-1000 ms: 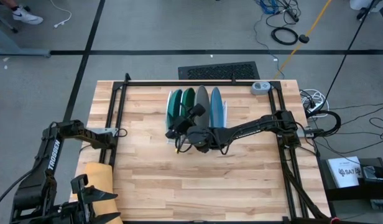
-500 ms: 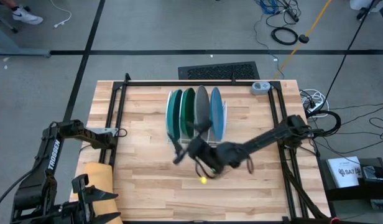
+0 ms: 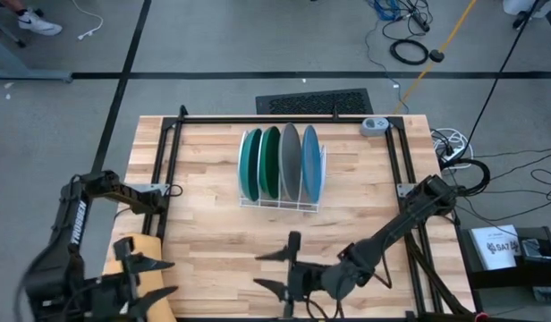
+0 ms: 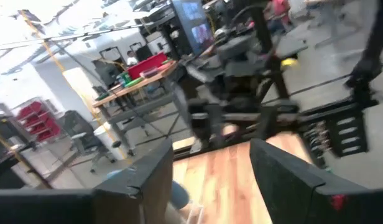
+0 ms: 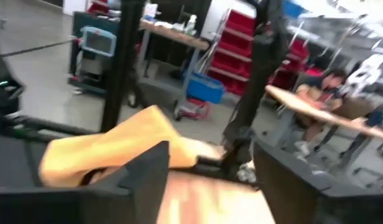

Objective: Sort dishes
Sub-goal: Return to Home Position

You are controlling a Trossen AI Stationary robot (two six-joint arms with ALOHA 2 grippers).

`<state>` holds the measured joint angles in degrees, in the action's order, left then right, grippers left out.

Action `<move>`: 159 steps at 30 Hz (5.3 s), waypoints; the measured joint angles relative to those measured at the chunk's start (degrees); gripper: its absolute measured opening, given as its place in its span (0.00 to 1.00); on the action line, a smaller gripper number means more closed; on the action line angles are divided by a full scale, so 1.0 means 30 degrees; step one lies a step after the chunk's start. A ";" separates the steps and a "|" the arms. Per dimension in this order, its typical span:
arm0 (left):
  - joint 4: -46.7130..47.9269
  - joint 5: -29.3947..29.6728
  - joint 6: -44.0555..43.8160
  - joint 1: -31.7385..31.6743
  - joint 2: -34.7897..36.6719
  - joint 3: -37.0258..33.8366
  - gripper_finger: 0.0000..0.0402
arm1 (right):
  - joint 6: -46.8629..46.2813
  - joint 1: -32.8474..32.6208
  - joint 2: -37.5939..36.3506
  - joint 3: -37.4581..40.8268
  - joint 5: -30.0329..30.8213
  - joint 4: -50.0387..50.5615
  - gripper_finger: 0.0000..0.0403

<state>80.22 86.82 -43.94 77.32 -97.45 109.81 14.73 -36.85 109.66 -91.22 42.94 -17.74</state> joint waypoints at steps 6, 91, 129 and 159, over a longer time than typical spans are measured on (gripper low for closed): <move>0.2427 0.0185 -0.4320 -0.1094 -0.0124 -0.2471 0.28 | -0.1505 -0.0771 -0.0007 0.2098 -0.0640 -0.1227 0.26; -2.6856 -1.4422 1.7643 -1.4974 3.1079 -3.4737 0.00 | -0.1624 -0.2627 -2.2077 3.0161 0.3075 -1.0379 0.00; -2.3379 -1.4973 1.6806 -1.4974 3.2480 -3.4865 0.00 | -0.0676 -0.0319 -3.6537 3.0132 -0.0442 0.4452 0.00; -2.3554 -1.4866 1.3383 -1.5156 3.2480 -3.4858 0.00 | -0.3552 -0.0333 -3.6529 3.0132 -0.0344 0.4431 0.02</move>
<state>9.56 42.22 -3.79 31.86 -0.01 5.23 4.08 -37.85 0.08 -0.82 41.91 -4.45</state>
